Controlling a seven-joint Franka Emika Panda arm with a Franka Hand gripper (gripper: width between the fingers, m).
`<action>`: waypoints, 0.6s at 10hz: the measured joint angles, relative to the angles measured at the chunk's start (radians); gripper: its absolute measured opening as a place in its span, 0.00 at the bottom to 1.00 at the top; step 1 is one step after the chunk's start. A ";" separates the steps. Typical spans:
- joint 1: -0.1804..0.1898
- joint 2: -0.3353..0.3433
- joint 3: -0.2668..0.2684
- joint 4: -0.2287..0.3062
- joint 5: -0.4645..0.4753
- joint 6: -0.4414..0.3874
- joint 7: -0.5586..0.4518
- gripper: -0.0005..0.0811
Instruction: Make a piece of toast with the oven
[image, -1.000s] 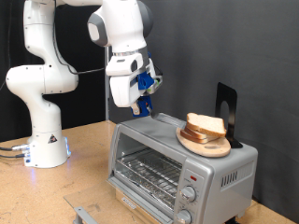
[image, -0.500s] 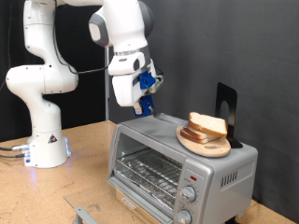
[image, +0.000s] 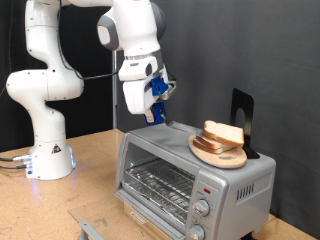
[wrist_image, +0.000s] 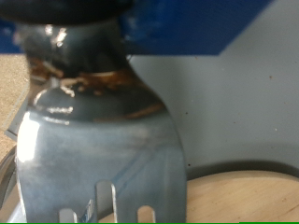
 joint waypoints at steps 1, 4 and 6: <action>0.000 0.002 0.005 0.000 -0.001 0.000 0.005 0.49; 0.000 0.012 0.021 0.000 -0.017 0.000 0.013 0.49; 0.000 0.020 0.030 0.000 -0.022 0.003 0.021 0.49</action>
